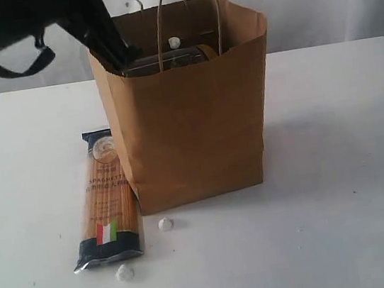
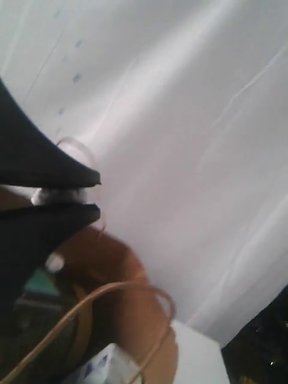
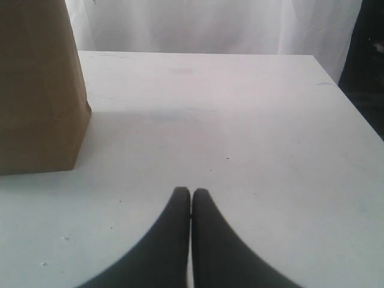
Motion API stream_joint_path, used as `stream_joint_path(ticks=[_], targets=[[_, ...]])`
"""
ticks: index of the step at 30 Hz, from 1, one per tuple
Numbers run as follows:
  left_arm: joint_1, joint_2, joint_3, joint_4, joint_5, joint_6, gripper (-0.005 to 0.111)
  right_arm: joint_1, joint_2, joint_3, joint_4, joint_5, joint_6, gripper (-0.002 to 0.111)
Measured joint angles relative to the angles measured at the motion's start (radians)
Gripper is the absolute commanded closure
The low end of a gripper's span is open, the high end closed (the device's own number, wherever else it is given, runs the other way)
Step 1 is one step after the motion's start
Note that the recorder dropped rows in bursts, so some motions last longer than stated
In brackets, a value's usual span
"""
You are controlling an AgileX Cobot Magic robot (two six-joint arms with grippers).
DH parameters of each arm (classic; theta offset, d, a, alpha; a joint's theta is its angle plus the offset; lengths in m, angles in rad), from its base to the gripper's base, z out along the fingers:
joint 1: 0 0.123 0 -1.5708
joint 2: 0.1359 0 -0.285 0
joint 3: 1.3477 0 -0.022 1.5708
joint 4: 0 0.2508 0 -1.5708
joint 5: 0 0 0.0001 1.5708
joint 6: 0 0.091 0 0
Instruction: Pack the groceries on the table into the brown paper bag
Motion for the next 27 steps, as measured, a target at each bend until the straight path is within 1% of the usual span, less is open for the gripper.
stream_joint_path(ticks=[3,5,6,9,12,14,17,19,20,24,26,27], targets=[[0.112,0.047,-0.035,-0.083,0.213,-0.118,0.107,0.0,0.0,0.0,0.0,0.0,0.0,0.108],[0.189,0.072,-0.079,-0.106,0.414,-0.182,0.107,0.0,0.0,0.0,0.0,0.0,0.0,0.108],[0.214,0.084,-0.099,-0.11,0.494,-0.21,0.107,0.0,0.0,0.0,0.0,0.0,0.0,0.108],[0.286,0.116,-0.173,-0.116,0.649,-0.275,0.107,0.0,0.0,0.0,0.0,0.0,0.0,0.108],[0.333,0.151,-0.242,-0.135,0.745,-0.314,0.107,0.0,0.0,0.0,0.0,0.0,0.0,0.108],[0.347,0.176,-0.28,-0.15,0.821,-0.314,0.107,0.0,0.0,0.0,0.0,0.0,0.0,0.108],[0.35,0.227,-0.315,-0.163,0.976,-0.262,0.107,0.0,0.0,0.0,0.0,0.0,0.0,0.108],[0.35,0.261,-0.325,-0.166,1.038,-0.226,0.107,0.0,0.0,0.0,0.0,0.0,0.0,0.108],[0.35,0.274,-0.325,-0.166,1.047,-0.219,0.107,0.0,0.0,0.0,0.0,0.0,0.0,0.108],[0.35,0.315,-0.325,-0.166,1.018,-0.207,0.105,0.0,0.0,0.0,0.0,0.0,0.0,0.108],[0.35,0.324,-0.326,-0.166,0.979,-0.205,0.099,0.0,0.0,0.0,0.0,0.0,0.0,0.108],[0.35,0.326,-0.326,-0.166,0.957,-0.202,0.093,0.0,0.0,0.0,0.0,0.0,0.0,0.108]])
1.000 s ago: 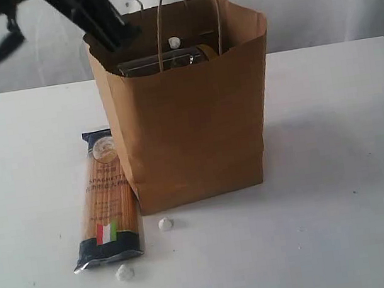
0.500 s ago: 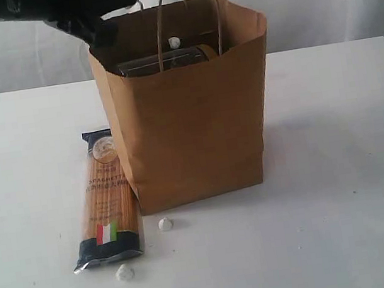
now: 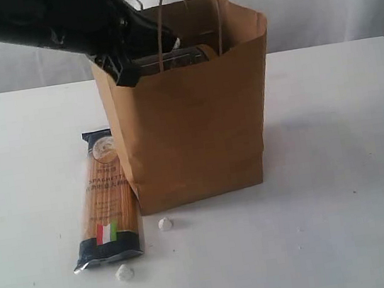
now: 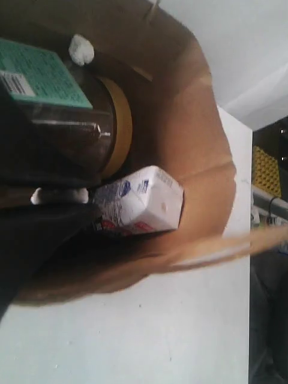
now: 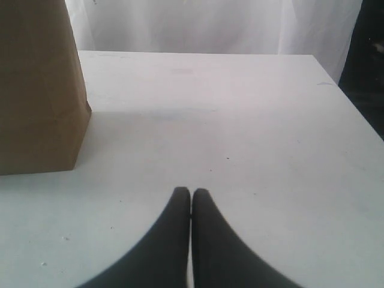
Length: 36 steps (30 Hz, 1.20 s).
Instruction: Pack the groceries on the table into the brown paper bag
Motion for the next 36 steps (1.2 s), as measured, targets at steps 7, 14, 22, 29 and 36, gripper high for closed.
stream_joint_path(ticks=[7,14,22,29,36], targets=[[0.0,0.0,-0.001,-0.035,-0.063,0.001,0.044,0.0,0.0,0.0,0.0,0.0,0.0,0.108],[0.0,-0.023,-0.001,-0.028,-0.053,-0.019,0.038,0.0,0.0,0.0,0.0,0.0,0.0,0.108],[0.0,-0.3,-0.001,0.183,-0.052,-0.15,0.099,0.0,0.0,0.0,0.0,0.0,0.012,0.108],[0.0,-0.415,-0.002,0.529,0.023,-0.387,0.107,0.0,0.0,0.0,0.0,0.0,0.012,0.108],[0.0,-0.416,0.119,0.646,0.212,-0.647,0.107,0.0,0.0,0.0,0.0,0.0,0.012,0.108]])
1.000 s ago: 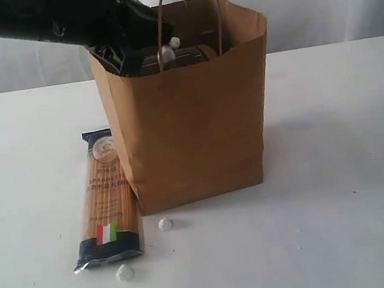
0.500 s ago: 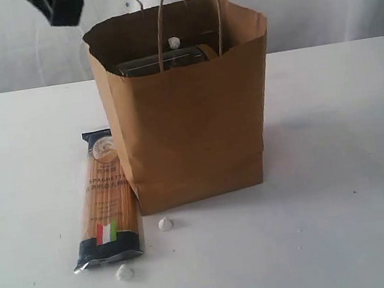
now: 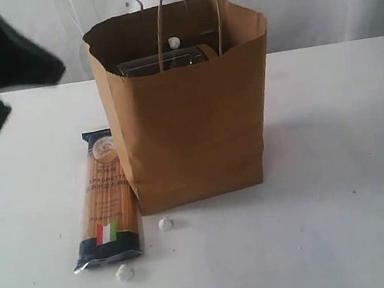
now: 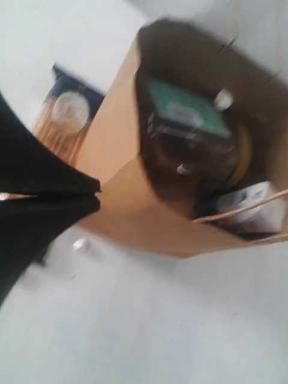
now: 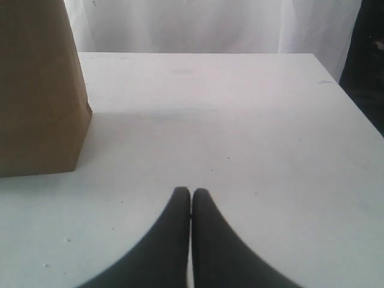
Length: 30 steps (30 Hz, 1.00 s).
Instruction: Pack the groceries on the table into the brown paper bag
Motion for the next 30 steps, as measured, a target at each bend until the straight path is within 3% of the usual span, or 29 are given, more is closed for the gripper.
stream_joint_path(ticks=[4,8,10,11,14,15,18,24,30], targets=[[0.0,0.008,0.259,-0.039,-0.008,-0.023,0.107,0.0,0.0,0.0,0.0,0.0,0.0,0.108],[0.0,0.07,0.475,-0.149,-0.216,-0.001,0.106,0.0,0.0,0.0,0.0,0.0,0.0,0.108],[-0.005,0.132,0.576,-0.349,-0.375,0.094,0.097,0.0,0.0,0.0,0.0,0.0,0.0,0.108],[-0.026,0.175,0.596,-0.524,-0.432,0.249,0.093,0.0,0.0,0.0,0.0,0.0,0.0,0.108],[-0.074,0.253,0.601,-0.869,-0.467,0.622,0.074,0.0,0.0,0.0,0.0,0.0,0.001,0.108],[-0.089,0.303,0.601,-1.022,-0.471,0.814,0.07,0.0,0.0,0.0,0.0,0.0,0.001,0.108],[-0.098,0.441,0.599,-1.317,-0.476,1.106,0.064,0.0,0.0,0.0,0.0,0.0,0.001,0.108],[-0.098,0.59,0.494,-1.376,-0.486,1.179,0.065,0.0,0.0,0.0,0.0,0.0,0.001,0.108],[-0.098,0.651,0.483,-1.376,-0.491,1.215,0.065,0.0,0.0,0.0,0.0,0.0,0.001,0.108]])
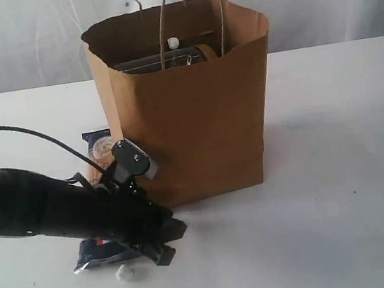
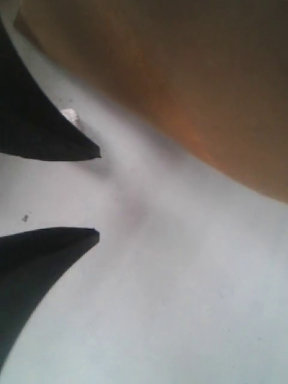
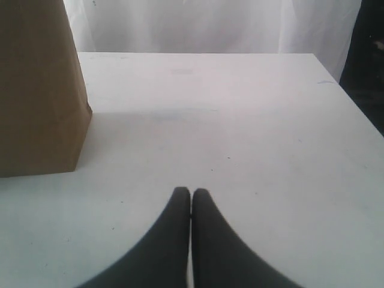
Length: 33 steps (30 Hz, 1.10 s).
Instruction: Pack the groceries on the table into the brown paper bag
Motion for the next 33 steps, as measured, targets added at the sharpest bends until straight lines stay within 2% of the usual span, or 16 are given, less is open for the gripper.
stream_joint_path(ticks=[3,5,8,17,23,29,33], targets=[[0.0,0.019,0.0,0.0,0.0,0.027,0.068,0.0,0.0,0.0,0.0,0.0,0.0,0.108],[0.0,0.021,0.0,0.0,-0.007,0.027,0.079,0.0,0.0,0.0,0.0,0.0,0.0,0.108],[-0.002,0.021,0.0,0.0,-0.037,0.027,0.106,0.0,0.0,0.0,0.0,0.0,0.0,0.108],[-0.002,0.006,0.0,0.0,-0.094,-0.005,0.107,0.0,0.0,0.0,0.0,0.0,0.0,0.108],[-0.002,-0.128,0.0,0.012,-0.049,-0.116,0.107,0.0,0.0,0.0,0.0,0.0,0.0,0.108],[-0.002,-0.239,0.0,0.206,0.064,-0.275,0.107,0.0,0.0,0.0,0.0,0.0,0.0,0.108],[-0.004,-0.235,0.002,0.34,0.124,-0.305,0.103,0.0,0.0,0.0,0.0,0.0,0.0,0.108]])
